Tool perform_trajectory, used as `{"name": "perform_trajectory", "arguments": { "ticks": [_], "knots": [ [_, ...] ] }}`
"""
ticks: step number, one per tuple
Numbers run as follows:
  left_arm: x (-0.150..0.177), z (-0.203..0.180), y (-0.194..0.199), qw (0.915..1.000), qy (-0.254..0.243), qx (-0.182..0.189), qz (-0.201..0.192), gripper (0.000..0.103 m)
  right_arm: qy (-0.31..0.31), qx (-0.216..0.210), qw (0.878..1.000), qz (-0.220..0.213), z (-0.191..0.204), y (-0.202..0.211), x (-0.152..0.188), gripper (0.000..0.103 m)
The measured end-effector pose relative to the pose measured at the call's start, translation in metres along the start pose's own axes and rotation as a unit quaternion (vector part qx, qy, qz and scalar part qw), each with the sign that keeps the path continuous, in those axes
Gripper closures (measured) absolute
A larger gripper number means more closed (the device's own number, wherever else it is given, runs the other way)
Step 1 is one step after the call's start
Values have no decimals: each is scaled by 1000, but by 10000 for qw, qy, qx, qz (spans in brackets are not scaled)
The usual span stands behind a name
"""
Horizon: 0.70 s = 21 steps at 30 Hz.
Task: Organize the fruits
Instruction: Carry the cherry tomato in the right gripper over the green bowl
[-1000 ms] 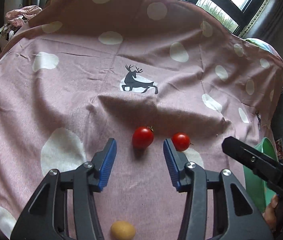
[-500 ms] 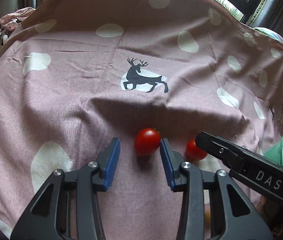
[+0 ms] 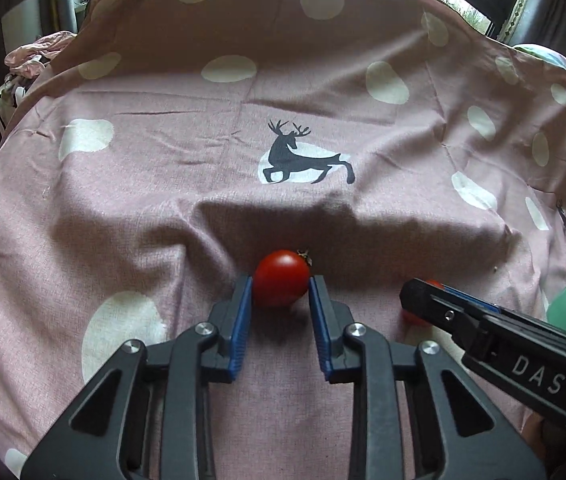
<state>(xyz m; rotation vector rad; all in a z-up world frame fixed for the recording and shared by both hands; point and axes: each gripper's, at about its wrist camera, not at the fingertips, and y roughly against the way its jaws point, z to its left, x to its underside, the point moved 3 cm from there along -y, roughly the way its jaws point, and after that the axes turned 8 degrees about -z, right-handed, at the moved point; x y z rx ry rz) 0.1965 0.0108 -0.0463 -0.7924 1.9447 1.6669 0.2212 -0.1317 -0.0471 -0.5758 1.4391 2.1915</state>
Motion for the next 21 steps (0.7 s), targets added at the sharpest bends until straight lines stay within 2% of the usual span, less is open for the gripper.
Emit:
{"name": "perform_trajectory", "arguments": {
  "ticks": [9,17,21],
  "knots": [
    [0,-2,37,9996,117,75,-245,75,-161,-20,9995,-265,-15,42,6,73],
    [27,-1,87,9986,291,85,-427,75,-174,-176,9984,-499,-20,91,33,73],
    [50,-7,114,9978,314,335,-478,75,-143,-187,9980,-592,-20,109,50,73]
  ]
}}
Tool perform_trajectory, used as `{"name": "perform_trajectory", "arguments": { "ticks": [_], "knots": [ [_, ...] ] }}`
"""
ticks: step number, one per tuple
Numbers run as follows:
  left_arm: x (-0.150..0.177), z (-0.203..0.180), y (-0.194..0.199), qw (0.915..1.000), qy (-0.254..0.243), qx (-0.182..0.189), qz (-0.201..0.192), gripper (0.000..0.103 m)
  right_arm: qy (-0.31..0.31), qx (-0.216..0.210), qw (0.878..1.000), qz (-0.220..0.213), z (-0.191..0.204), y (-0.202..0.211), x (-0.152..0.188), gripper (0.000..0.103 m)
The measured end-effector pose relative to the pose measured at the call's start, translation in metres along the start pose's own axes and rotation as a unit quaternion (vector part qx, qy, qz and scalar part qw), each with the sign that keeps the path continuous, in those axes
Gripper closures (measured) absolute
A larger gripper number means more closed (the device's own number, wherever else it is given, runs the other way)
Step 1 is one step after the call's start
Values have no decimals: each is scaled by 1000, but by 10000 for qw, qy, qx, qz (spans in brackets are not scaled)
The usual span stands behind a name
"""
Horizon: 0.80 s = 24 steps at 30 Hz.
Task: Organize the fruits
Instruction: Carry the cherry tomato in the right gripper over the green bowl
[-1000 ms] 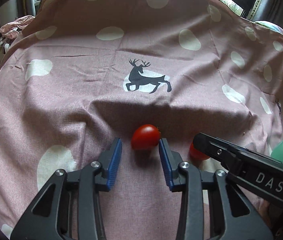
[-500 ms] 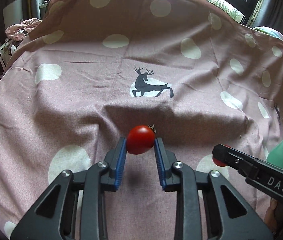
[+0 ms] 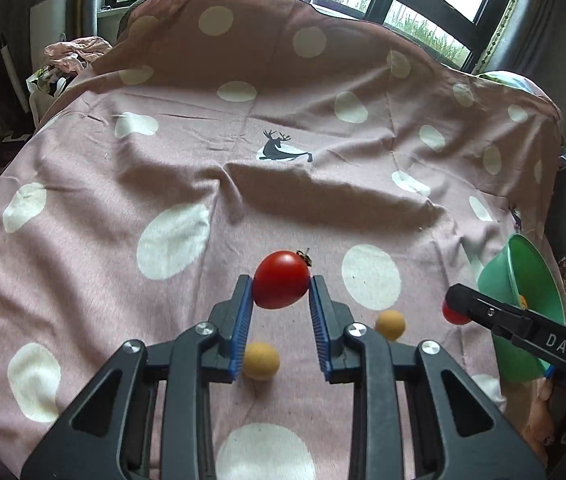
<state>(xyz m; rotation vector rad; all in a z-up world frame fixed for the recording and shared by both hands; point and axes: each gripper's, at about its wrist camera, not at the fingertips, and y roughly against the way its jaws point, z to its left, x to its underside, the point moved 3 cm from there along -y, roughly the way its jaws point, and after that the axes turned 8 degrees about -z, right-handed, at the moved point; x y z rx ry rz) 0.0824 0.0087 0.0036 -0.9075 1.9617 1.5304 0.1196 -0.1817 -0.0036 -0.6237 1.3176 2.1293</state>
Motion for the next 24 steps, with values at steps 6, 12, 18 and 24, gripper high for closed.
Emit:
{"name": "perform_trajectory", "arguments": {
  "ticks": [6,12,18,24],
  "knots": [
    [16,-10,33,9995,-110,161,-260,75,53,-121,9999,-15,1,10,21,73],
    [13,-20,50,9981,-96,419,-440,75,210,-216,9991,-305,13,36,25,73],
    [10,-36,65,9957,-92,717,-582,75,248,-353,9974,-574,19,58,21,73],
    [7,-50,83,9932,-140,842,-787,75,244,-392,9960,-758,19,75,19,73]
  ]
}}
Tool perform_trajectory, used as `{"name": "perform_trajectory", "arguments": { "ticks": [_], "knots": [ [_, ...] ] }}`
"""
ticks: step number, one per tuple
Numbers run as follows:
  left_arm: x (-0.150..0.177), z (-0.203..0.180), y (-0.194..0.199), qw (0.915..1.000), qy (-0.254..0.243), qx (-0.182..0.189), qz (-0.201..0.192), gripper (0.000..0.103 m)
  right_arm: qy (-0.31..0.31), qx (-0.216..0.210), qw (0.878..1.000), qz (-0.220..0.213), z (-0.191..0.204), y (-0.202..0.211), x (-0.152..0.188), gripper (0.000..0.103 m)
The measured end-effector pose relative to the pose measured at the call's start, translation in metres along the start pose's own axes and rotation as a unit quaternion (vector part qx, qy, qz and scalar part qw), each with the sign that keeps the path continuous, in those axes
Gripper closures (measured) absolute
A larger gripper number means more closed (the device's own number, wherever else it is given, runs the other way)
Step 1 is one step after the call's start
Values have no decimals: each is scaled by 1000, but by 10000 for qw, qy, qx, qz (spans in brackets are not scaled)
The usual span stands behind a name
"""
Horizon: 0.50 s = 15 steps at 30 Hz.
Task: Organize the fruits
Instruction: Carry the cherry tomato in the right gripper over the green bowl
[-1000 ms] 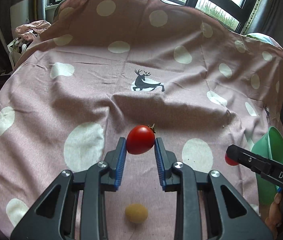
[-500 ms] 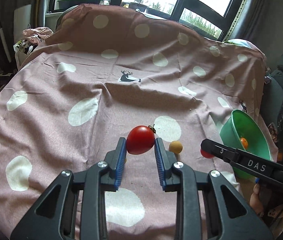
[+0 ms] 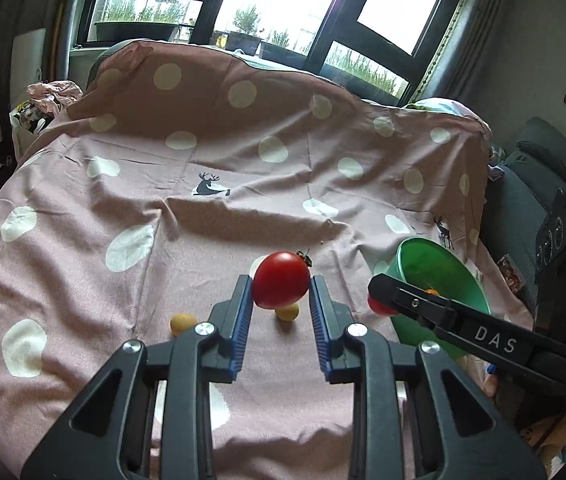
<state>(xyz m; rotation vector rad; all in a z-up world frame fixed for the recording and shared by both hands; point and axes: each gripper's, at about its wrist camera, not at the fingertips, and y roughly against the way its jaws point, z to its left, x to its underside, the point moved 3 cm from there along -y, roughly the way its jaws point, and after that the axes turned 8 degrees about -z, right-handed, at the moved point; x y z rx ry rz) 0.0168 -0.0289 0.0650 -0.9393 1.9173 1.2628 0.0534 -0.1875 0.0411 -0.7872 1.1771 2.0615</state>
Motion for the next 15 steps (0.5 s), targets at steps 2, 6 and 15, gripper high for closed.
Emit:
{"name": "perform_trajectory", "arguments": {
  "ticks": [2,6,15],
  "knots": [
    [-2,-7,4,10000,-15,11,-59,75,-12,14,10000,-76,0,6,-3,73],
    [-2,-21,8,9999,-22,103,-87,75,-48,50,9997,-231,-5,22,-9,73],
    [1,-65,-2,9992,-207,339,-19,75,-303,275,9977,-536,-31,52,-23,73]
  ]
}}
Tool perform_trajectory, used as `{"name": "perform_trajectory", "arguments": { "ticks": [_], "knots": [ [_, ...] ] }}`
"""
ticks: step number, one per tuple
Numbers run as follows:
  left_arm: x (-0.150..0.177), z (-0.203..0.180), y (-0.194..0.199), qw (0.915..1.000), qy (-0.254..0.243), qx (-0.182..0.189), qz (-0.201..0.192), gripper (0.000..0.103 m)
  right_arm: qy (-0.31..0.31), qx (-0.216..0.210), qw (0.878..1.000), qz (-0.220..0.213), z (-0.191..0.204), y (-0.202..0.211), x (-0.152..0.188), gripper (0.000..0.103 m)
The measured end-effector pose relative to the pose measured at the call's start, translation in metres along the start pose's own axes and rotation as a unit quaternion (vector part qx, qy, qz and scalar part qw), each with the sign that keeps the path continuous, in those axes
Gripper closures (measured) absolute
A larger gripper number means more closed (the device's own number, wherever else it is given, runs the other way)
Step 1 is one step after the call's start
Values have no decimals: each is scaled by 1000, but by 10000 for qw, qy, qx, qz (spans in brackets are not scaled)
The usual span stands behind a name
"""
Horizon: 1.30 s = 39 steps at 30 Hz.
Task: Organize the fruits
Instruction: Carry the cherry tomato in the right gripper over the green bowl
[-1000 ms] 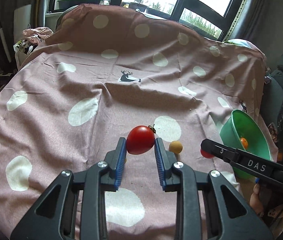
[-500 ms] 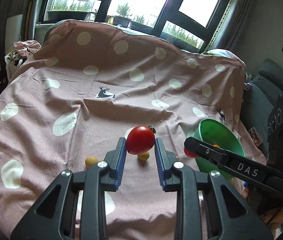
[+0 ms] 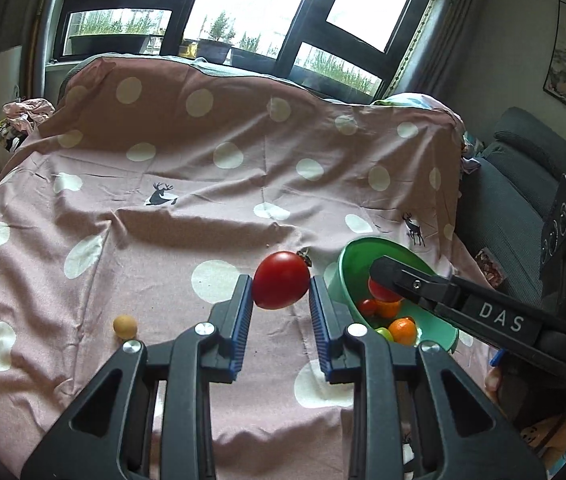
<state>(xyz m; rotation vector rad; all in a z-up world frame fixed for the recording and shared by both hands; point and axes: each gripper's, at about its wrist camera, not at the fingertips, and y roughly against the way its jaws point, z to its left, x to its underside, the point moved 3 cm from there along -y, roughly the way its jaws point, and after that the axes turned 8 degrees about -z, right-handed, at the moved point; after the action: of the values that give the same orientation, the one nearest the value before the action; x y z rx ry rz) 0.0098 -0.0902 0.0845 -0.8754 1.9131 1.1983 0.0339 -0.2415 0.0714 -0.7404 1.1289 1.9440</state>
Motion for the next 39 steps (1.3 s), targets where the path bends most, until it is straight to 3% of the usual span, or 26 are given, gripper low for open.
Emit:
{"name": "perform_trajectory", "arguments": {
  "ticks": [19,39],
  "knots": [
    [11,-89,-56,9962,-351,631,482,75,-651,621,9950,-441,-84,40,-28,73],
    [48,-146,-112,9879,-907,724,1028,75,-1194,1254,9842,-376,-150,42,-29,73]
  ]
}}
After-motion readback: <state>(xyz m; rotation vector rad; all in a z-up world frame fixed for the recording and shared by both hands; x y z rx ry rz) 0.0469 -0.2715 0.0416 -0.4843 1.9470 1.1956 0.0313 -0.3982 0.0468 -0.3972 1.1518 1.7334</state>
